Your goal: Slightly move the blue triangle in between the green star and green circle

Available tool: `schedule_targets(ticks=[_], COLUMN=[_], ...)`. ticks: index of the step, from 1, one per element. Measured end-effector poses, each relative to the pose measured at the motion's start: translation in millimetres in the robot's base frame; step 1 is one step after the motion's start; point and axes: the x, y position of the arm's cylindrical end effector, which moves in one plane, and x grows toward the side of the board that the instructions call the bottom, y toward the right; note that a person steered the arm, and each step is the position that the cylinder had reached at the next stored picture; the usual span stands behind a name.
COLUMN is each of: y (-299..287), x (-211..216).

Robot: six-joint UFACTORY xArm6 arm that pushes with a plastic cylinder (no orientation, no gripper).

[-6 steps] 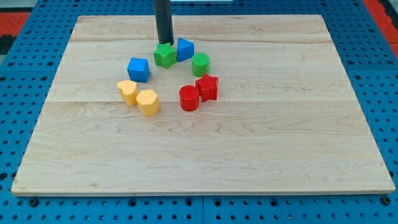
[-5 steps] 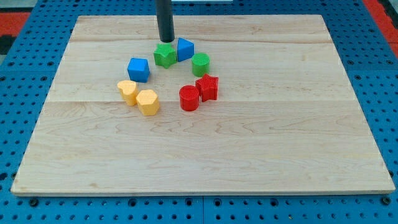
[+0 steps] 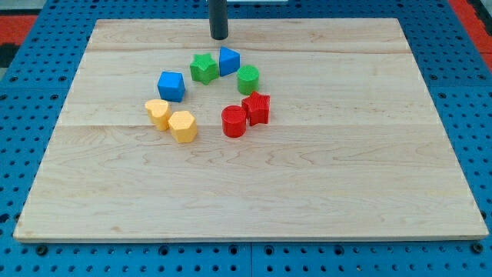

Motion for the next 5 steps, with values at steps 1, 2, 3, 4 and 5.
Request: schedule_targets(ticks=[1,2,3,4,5], y=[-15.7,-14.7,1.0,11.1,18.3], x=[-30.7,-6.3,35.6,40.1,40.7])
